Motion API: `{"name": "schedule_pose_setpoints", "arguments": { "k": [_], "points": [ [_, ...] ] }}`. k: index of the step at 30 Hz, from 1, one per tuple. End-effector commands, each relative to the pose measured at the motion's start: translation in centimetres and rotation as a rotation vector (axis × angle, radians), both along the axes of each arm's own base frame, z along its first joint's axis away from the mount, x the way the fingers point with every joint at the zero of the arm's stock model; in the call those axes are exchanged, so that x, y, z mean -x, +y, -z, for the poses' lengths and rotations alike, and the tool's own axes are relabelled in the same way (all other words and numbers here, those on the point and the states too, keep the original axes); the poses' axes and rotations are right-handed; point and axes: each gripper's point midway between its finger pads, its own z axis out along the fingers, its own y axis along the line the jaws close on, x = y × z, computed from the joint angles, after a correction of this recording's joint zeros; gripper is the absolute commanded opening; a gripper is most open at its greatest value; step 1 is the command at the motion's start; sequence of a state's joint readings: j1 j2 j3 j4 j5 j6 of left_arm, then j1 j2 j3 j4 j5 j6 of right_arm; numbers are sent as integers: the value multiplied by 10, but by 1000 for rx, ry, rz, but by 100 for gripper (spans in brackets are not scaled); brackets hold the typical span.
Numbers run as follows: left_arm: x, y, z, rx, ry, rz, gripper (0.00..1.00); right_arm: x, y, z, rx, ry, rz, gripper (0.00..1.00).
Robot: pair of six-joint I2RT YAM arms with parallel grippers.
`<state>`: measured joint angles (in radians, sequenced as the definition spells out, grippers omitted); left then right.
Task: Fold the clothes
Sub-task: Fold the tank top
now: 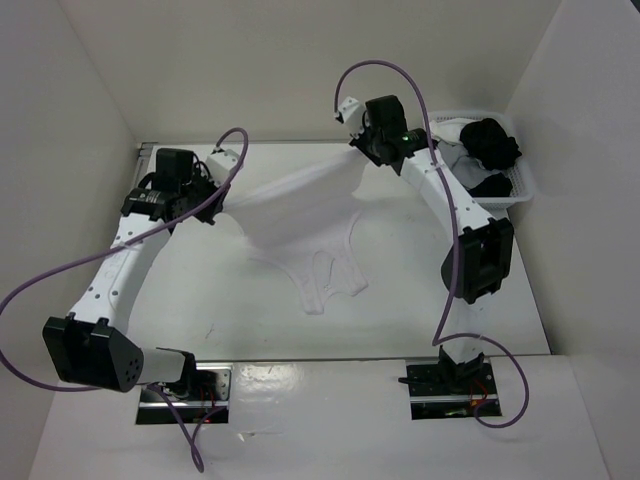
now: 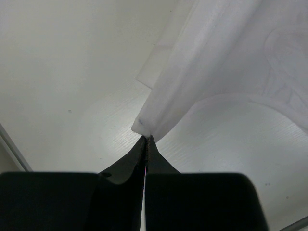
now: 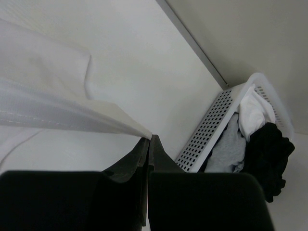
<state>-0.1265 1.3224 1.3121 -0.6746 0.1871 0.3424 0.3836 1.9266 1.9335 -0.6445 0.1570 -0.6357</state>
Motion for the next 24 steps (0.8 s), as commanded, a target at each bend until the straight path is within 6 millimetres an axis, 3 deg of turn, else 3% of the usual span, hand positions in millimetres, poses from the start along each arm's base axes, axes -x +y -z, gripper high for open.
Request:
{"name": "schedule_pose_setpoints", "arguments": {
  "k": [1, 10, 16, 22, 24],
  "points": [
    [6, -1, -10, -3, -34, 27, 0, 12, -7, -34, -11, -90, 1, 0],
    [14, 0, -5, -11, -8, 34, 0, 39, -14, -29, 10, -84, -20, 0],
    [24, -8, -8, -5, -10, 73, 0, 45, -16, -25, 10, -83, -20, 0],
    [33, -6, 9, -26, 32, 66, 0, 55, -18, -24, 6, -78, -29, 0],
    [34, -5, 6, -31, 21, 72, 0, 59, -19, -16, 8, -59, -37, 0]
  ]
}}
